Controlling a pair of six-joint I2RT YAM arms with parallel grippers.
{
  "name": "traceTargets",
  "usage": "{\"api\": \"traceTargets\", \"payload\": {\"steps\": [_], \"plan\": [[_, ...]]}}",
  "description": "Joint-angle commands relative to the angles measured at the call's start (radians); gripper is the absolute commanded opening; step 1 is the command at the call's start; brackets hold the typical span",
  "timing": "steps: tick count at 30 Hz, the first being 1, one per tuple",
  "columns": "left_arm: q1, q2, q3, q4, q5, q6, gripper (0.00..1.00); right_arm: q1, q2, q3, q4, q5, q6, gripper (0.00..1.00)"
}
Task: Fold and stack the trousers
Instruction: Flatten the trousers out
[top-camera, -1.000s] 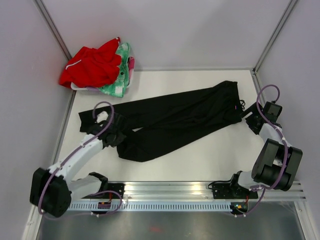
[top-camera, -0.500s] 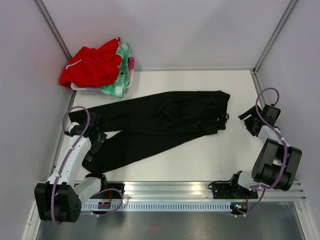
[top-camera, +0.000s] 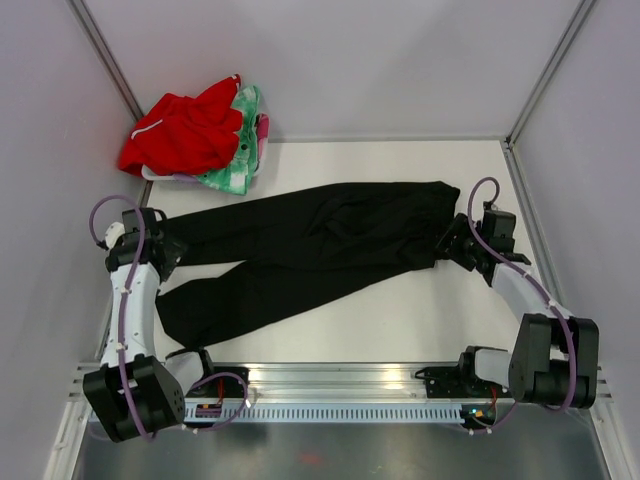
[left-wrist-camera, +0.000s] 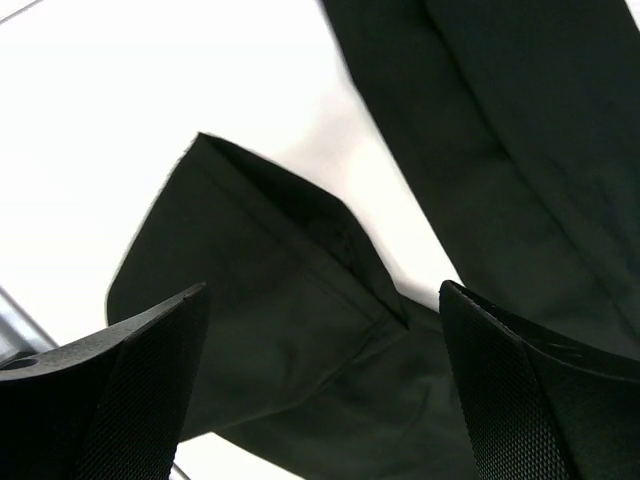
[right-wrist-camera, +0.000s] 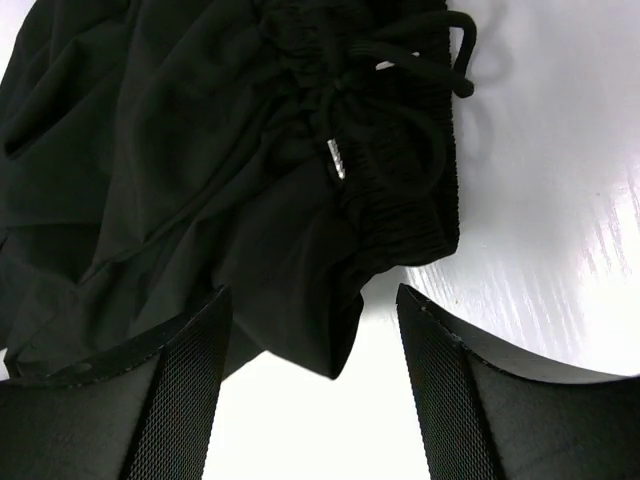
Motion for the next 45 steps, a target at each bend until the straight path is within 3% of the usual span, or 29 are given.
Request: {"api": "traceTargets", "payload": {"steps": [1, 5, 8, 11, 12, 13, 14, 21, 25, 26, 27, 28, 29, 31, 35, 39, 42, 45], "plan": [[0.006, -0.026, 0.005, 0.068, 0.113, 0.111, 1.00, 0.011, -0.019, -0.023, -0.021, 0.045, -0.031, 0.73], [0.004, -0.090, -0.042, 0.101, 0.158, 0.159, 0.99, 0.036, 0.063, -0.019, 0.014, 0.040, -0.041, 0.70], [0.004, -0.113, -0.051, 0.102, 0.159, 0.194, 0.98, 0.057, 0.153, 0.026, 0.016, 0.034, -0.050, 0.58], [0.005, -0.144, -0.058, 0.102, 0.181, 0.226, 0.97, 0.076, 0.204, 0.077, 0.002, 0.023, -0.062, 0.34], [0.004, -0.159, -0.059, 0.105, 0.187, 0.234, 0.95, 0.077, 0.204, 0.092, -0.015, 0.023, -0.065, 0.15], [0.004, -0.167, -0.061, 0.108, 0.207, 0.245, 0.94, 0.079, 0.196, 0.113, -0.041, 0.025, -0.071, 0.05], [0.004, -0.175, -0.064, 0.110, 0.213, 0.266, 0.92, 0.077, 0.184, 0.156, -0.108, 0.025, -0.074, 0.00], [0.004, -0.218, -0.042, 0.092, 0.210, 0.338, 0.87, 0.080, -0.101, 0.342, -0.518, 0.029, 0.016, 0.00], [0.005, -0.204, -0.013, 0.093, 0.240, 0.384, 0.86, 0.082, -0.184, 0.403, -0.746, 0.172, 0.015, 0.00], [0.006, -0.187, 0.001, 0.093, 0.248, 0.394, 0.86, 0.082, -0.207, 0.391, -0.789, 0.207, 0.010, 0.02], [0.004, -0.178, 0.007, 0.093, 0.257, 0.400, 0.87, 0.083, -0.213, 0.374, -0.794, 0.233, 0.008, 0.13], [0.004, -0.169, 0.011, 0.095, 0.262, 0.412, 0.86, 0.082, -0.216, 0.333, -0.775, 0.249, 0.001, 0.27], [0.004, -0.153, 0.011, 0.108, 0.268, 0.417, 0.86, 0.083, -0.209, 0.313, -0.752, 0.247, -0.007, 0.50], [0.002, -0.138, 0.021, 0.114, 0.286, 0.418, 0.87, 0.080, -0.174, 0.279, -0.680, 0.214, -0.001, 0.75], [0.002, -0.124, 0.021, 0.116, 0.303, 0.406, 0.91, 0.079, -0.070, 0.304, -0.603, 0.148, 0.013, 0.78], [0.002, -0.121, -0.027, 0.125, 0.247, 0.366, 0.95, 0.070, -0.003, 0.351, -0.578, 0.236, -0.050, 0.79], [0.004, -0.101, -0.093, 0.130, 0.179, 0.226, 0.97, 0.013, 0.023, 0.321, -0.520, 0.211, -0.084, 0.79], [0.013, -0.083, -0.147, 0.156, 0.201, 0.156, 0.97, -0.068, 0.041, 0.239, -0.443, 0.158, -0.114, 0.77]]}}
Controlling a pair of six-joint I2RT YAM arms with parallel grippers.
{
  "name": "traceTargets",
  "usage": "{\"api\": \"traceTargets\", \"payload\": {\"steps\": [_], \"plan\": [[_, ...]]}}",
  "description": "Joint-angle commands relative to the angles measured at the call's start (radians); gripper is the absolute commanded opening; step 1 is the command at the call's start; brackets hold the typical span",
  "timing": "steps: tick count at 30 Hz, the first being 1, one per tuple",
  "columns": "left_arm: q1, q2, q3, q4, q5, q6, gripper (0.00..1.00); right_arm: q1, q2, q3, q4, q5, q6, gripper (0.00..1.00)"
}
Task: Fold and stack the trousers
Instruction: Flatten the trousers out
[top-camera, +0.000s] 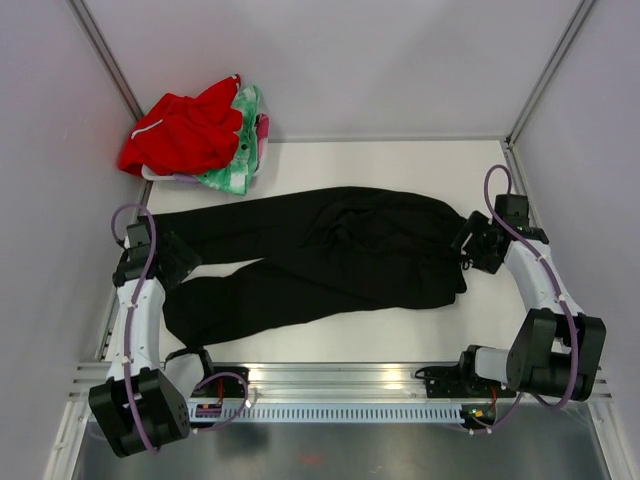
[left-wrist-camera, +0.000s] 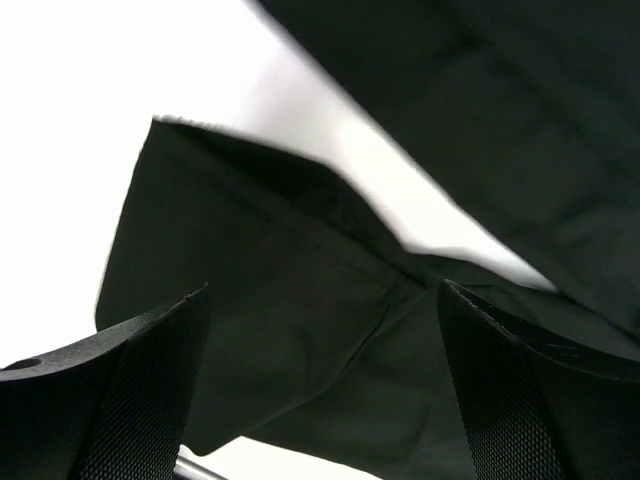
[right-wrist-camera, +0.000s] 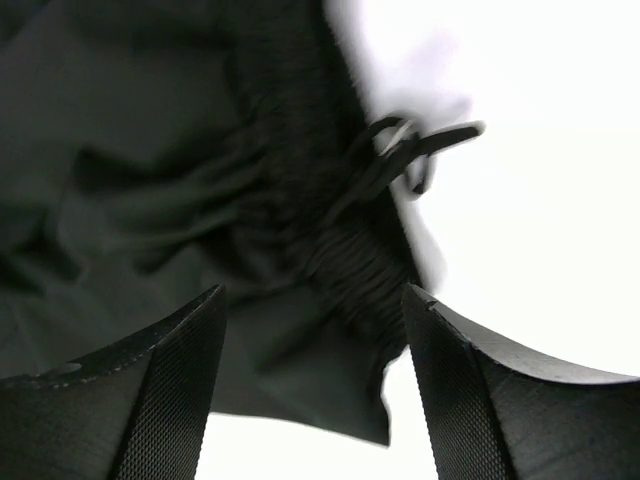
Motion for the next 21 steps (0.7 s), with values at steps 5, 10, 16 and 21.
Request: {"api": "traceTargets", "payload": {"steps": [5, 10, 16, 21], "plan": [[0.033, 0.023, -0.038, 0.029, -0.042, -0.177, 0.97, -0.122, -0.006, -0.167, 0.193, -0.080, -0.058, 0.72], [0.121, 0.018, -0.110, 0.019, 0.054, -0.230, 0.97, -0.122, -0.023, -0.344, 0.363, -0.195, 0.054, 0.65], [0.220, 0.012, -0.138, -0.004, 0.050, -0.240, 0.95, -0.122, -0.013, -0.370, 0.373, -0.183, 0.008, 0.16], [0.302, 0.030, -0.136, 0.004, 0.037, -0.253, 0.92, -0.122, -0.077, -0.205, 0.267, -0.197, -0.016, 0.00]]}}
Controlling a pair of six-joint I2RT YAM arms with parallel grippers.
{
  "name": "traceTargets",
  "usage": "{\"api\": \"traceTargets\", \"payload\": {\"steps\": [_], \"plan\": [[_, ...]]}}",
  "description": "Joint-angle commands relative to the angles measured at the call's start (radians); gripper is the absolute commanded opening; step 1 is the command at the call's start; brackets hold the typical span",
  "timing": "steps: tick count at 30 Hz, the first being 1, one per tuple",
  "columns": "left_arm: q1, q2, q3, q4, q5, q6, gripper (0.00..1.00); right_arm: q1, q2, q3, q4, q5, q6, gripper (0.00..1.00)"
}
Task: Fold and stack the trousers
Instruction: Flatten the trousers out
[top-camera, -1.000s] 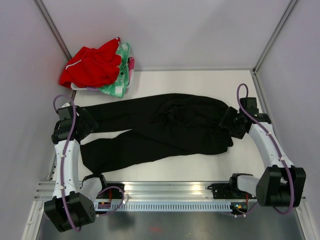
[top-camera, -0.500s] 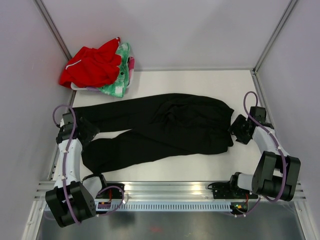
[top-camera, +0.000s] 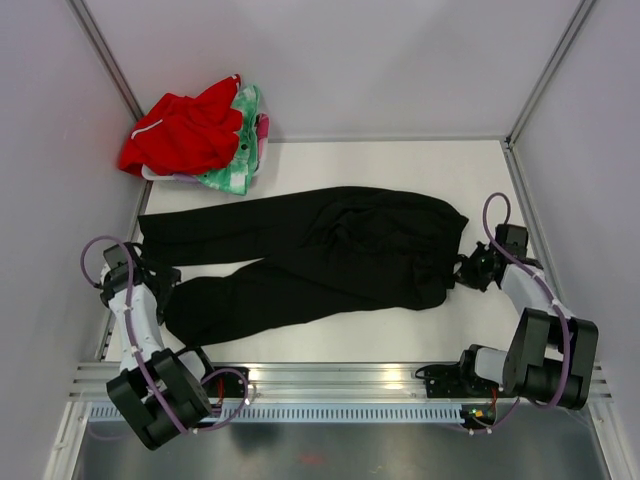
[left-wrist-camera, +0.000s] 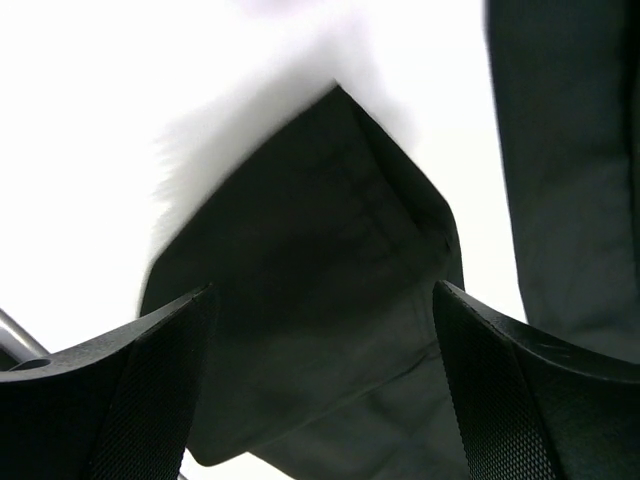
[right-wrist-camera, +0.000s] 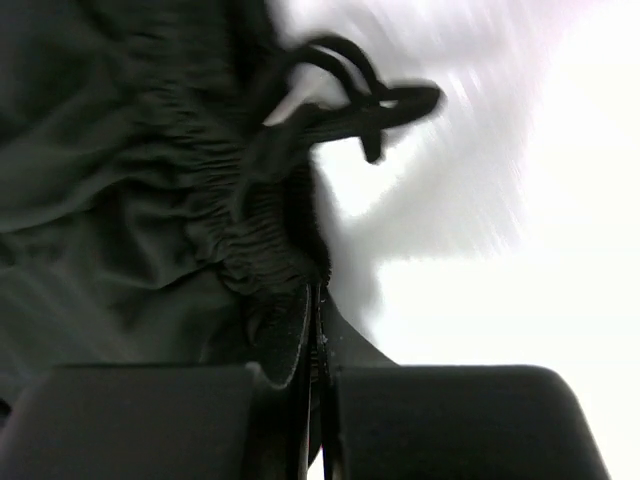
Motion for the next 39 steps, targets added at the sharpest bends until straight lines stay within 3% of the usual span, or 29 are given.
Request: {"api": "traceTargets", "payload": {"steps": [1, 6, 13, 15, 16, 17, 19, 22, 27, 30, 36, 39], "plan": [[0.054, 0.011, -0.006, 0.020, -0.013, -0.042, 0.91, 0.001, -0.082, 0.164, -0.074, -0.019, -0.038, 0.00], [0.069, 0.060, -0.021, 0.062, -0.076, -0.054, 0.88, 0.001, -0.110, 0.413, -0.276, 0.056, -0.112, 0.00], [0.069, 0.202, -0.070, 0.205, -0.004, -0.083, 0.77, 0.001, -0.145, 0.438, -0.278, 0.084, -0.098, 0.00], [0.069, 0.239, -0.076, 0.230, -0.001, -0.074, 0.61, 0.001, -0.159, 0.430, -0.280, 0.111, -0.097, 0.00], [0.069, 0.261, -0.075, 0.242, 0.001, -0.062, 0.27, 0.001, -0.177, 0.431, -0.289, 0.137, -0.097, 0.00], [0.069, 0.261, -0.075, 0.244, 0.001, -0.057, 0.26, 0.001, -0.178, 0.432, -0.289, 0.145, -0.097, 0.00], [0.071, 0.266, -0.059, 0.241, -0.001, -0.051, 0.03, 0.001, -0.187, 0.438, -0.306, 0.162, -0.087, 0.00], [0.069, 0.220, 0.006, 0.155, -0.060, -0.051, 0.02, 0.001, -0.191, 0.441, -0.330, 0.184, -0.098, 0.00], [0.068, 0.057, 0.251, -0.081, -0.342, -0.013, 0.02, -0.002, -0.194, 0.453, -0.381, 0.245, -0.106, 0.00], [0.068, 0.045, 0.350, -0.198, -0.462, -0.074, 0.02, -0.007, -0.191, 0.447, -0.412, 0.275, -0.101, 0.00], [0.110, 0.054, 0.298, -0.187, -0.498, -0.181, 0.02, -0.020, -0.210, 0.374, -0.473, 0.326, -0.104, 0.00], [0.112, 0.069, 0.271, -0.177, -0.493, -0.221, 0.13, -0.020, -0.227, 0.300, -0.432, 0.310, -0.103, 0.00]]}}
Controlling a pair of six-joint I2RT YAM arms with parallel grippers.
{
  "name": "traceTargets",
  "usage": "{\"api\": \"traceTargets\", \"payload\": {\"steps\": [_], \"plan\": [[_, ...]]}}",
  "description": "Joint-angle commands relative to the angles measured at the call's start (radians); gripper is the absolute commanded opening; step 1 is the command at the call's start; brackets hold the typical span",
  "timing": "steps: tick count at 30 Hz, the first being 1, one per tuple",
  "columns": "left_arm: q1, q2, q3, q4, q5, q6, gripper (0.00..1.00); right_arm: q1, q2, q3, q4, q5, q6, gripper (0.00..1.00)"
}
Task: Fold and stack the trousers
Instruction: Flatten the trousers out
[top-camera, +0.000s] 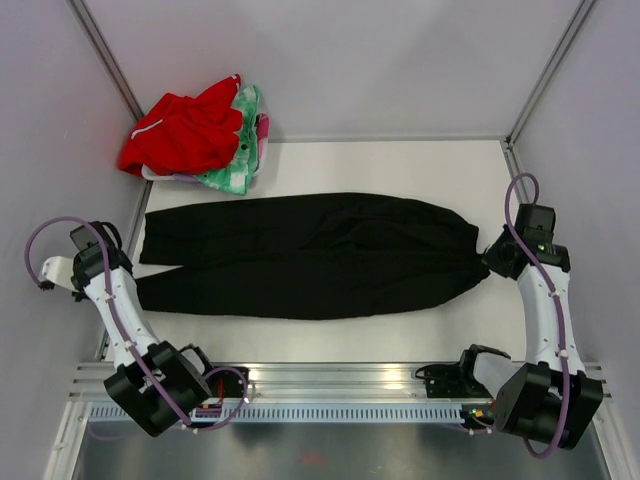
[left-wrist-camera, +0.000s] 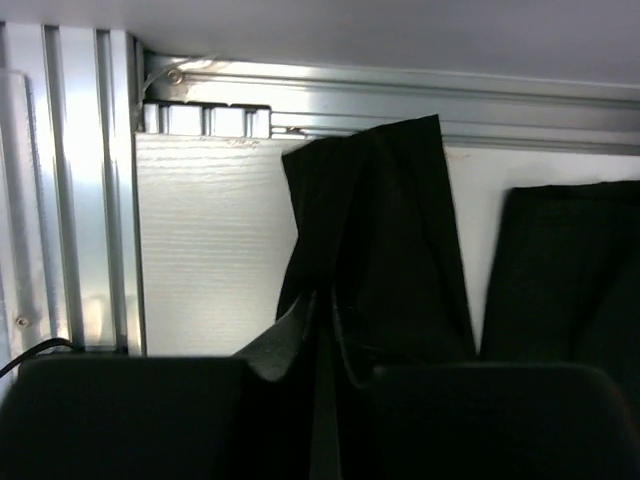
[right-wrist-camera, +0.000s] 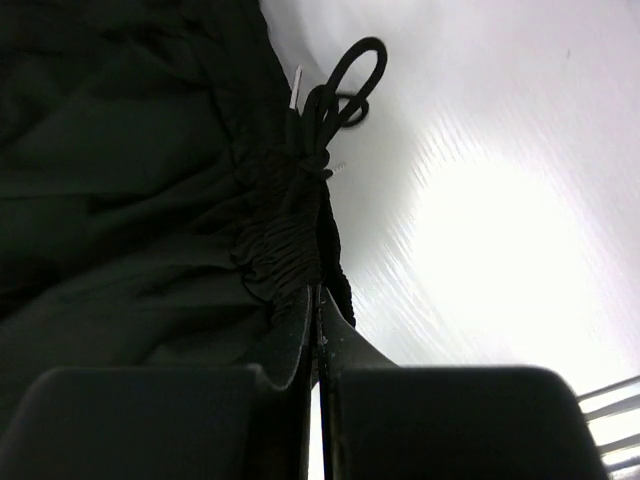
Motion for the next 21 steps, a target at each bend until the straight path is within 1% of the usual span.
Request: {"api": "traceTargets", "payload": {"steps": [1, 2, 3, 4, 6, 7, 8, 9, 10, 11, 12, 13, 14, 16, 17, 18, 19, 20, 21], "plan": [[0.009, 0.008, -0.037, -0.031, -0.015, -0.099, 0.21, -0.006, -0.027, -0.067, -0.002, 0.024, -0.004, 0.00], [0.009, -0.011, -0.065, -0.024, 0.002, -0.096, 0.35, -0.005, -0.027, -0.084, 0.010, -0.009, 0.001, 0.00], [0.009, -0.027, -0.081, -0.016, 0.021, -0.091, 0.51, -0.005, -0.027, -0.084, 0.010, -0.017, 0.002, 0.00], [0.009, -0.046, -0.093, -0.008, 0.044, -0.079, 0.78, -0.006, -0.027, -0.084, 0.010, -0.037, 0.007, 0.00], [0.009, -0.095, -0.104, 0.002, 0.056, -0.028, 0.97, -0.005, -0.029, -0.095, 0.021, -0.080, 0.016, 0.00], [0.009, -0.106, -0.100, 0.001, 0.061, 0.010, 1.00, -0.005, -0.026, -0.100, 0.023, -0.092, 0.019, 0.00], [0.009, -0.110, -0.078, 0.013, 0.070, 0.041, 1.00, -0.005, -0.026, -0.112, 0.033, -0.112, 0.019, 0.00], [0.009, -0.116, -0.064, 0.013, 0.079, 0.062, 1.00, -0.005, -0.024, -0.113, 0.035, -0.141, 0.016, 0.06], [0.009, -0.121, -0.045, 0.021, 0.120, 0.112, 1.00, -0.005, -0.021, -0.113, 0.040, -0.142, 0.015, 0.11], [0.007, -0.126, -0.041, 0.075, 0.162, 0.152, 1.00, -0.005, -0.015, -0.115, 0.052, -0.140, 0.015, 0.15], [0.006, -0.129, -0.035, 0.096, 0.212, 0.176, 1.00, -0.005, -0.010, -0.112, 0.053, -0.131, 0.013, 0.16], [0.003, -0.126, -0.032, 0.123, 0.328, 0.217, 1.00, -0.005, -0.004, -0.110, 0.058, -0.131, 0.022, 0.18], [-0.008, -0.123, -0.034, 0.172, 0.387, 0.228, 1.00, -0.005, 0.009, -0.107, 0.067, -0.137, 0.027, 0.27], [-0.040, -0.112, -0.044, 0.225, 0.490, 0.242, 1.00, -0.006, 0.026, -0.098, 0.066, -0.154, 0.041, 0.31], [-0.108, -0.104, -0.047, 0.238, 0.490, 0.242, 1.00, -0.006, 0.039, -0.091, 0.057, -0.168, 0.045, 0.43], [-0.159, -0.095, -0.043, 0.257, 0.457, 0.245, 1.00, -0.006, 0.045, -0.081, 0.044, -0.177, 0.044, 0.48], [-0.281, -0.062, -0.020, 0.259, 0.414, 0.262, 1.00, -0.006, 0.046, -0.043, 0.000, -0.162, 0.039, 0.55], [-0.340, -0.039, -0.006, 0.255, 0.376, 0.269, 1.00, -0.006, 0.040, -0.013, -0.025, -0.142, 0.022, 0.71], [-0.398, -0.014, 0.012, 0.257, 0.343, 0.283, 1.00, -0.005, 0.033, 0.021, -0.048, -0.113, 0.013, 0.77]]}}
